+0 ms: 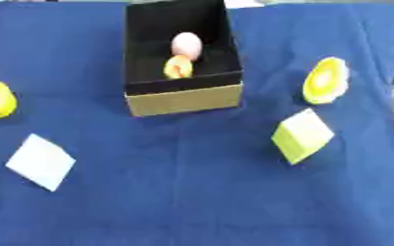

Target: Pick up objects on the table and place them in the box.

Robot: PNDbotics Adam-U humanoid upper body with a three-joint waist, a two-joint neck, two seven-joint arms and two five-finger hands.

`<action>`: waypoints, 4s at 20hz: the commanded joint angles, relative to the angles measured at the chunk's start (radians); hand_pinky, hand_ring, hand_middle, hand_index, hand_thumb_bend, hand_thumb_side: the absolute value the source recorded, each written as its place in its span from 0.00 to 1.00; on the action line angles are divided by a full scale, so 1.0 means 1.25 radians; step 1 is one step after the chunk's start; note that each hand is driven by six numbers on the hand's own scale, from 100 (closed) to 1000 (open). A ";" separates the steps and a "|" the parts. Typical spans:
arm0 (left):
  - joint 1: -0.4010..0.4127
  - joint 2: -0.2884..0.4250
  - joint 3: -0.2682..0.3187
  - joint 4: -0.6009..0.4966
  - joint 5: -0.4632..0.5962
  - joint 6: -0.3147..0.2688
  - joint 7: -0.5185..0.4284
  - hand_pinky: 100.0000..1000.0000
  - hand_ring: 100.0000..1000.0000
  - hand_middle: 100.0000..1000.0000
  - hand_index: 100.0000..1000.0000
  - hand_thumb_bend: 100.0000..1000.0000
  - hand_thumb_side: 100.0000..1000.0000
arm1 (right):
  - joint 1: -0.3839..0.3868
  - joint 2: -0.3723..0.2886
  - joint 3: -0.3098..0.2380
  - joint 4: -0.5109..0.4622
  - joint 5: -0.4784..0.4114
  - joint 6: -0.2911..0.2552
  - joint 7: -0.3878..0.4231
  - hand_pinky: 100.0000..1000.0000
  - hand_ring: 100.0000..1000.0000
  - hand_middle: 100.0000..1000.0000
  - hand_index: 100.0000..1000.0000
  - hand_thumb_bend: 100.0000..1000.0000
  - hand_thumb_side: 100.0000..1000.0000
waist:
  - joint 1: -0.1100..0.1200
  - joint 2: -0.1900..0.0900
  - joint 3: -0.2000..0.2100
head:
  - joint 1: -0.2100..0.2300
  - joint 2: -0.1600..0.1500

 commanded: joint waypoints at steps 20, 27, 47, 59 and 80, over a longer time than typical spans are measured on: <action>0.006 0.035 -0.004 -0.015 -0.012 0.005 -0.006 0.71 0.53 0.49 0.75 0.20 0.52 | 0.186 -0.431 0.086 -0.016 0.255 -0.026 0.219 0.86 0.82 0.73 0.82 0.33 0.31 | -0.030 0.002 -0.012 | -0.001 -0.025; 0.008 0.030 -0.005 -0.015 -0.010 0.005 -0.008 0.71 0.53 0.49 0.75 0.20 0.52 | 0.107 -0.552 0.091 -0.016 0.338 -0.031 0.303 0.86 0.83 0.74 0.82 0.34 0.30 | -0.016 0.002 -0.014 | -0.006 -0.028; 0.001 0.040 -0.017 -0.015 -0.001 0.006 -0.022 0.71 0.53 0.49 0.76 0.20 0.52 | -0.115 -0.620 0.172 -0.016 0.185 0.055 0.437 0.86 0.87 0.78 0.85 0.51 0.15 | -0.020 0.000 0.010 | -0.033 -0.025; -0.005 0.040 -0.021 -0.015 0.006 0.007 -0.029 0.71 0.53 0.49 0.76 0.20 0.52 | -0.238 -0.572 0.228 -0.016 0.097 0.119 0.584 0.86 0.87 0.77 0.85 0.36 0.00 | -0.024 0.003 0.024 | -0.047 -0.022; -0.010 0.037 -0.024 -0.015 0.011 0.007 -0.034 0.71 0.53 0.49 0.75 0.20 0.51 | -0.301 -0.515 0.272 -0.016 0.120 0.251 0.656 0.86 0.89 0.80 0.86 0.32 0.00 | -0.022 0.011 0.034 | -0.064 -0.021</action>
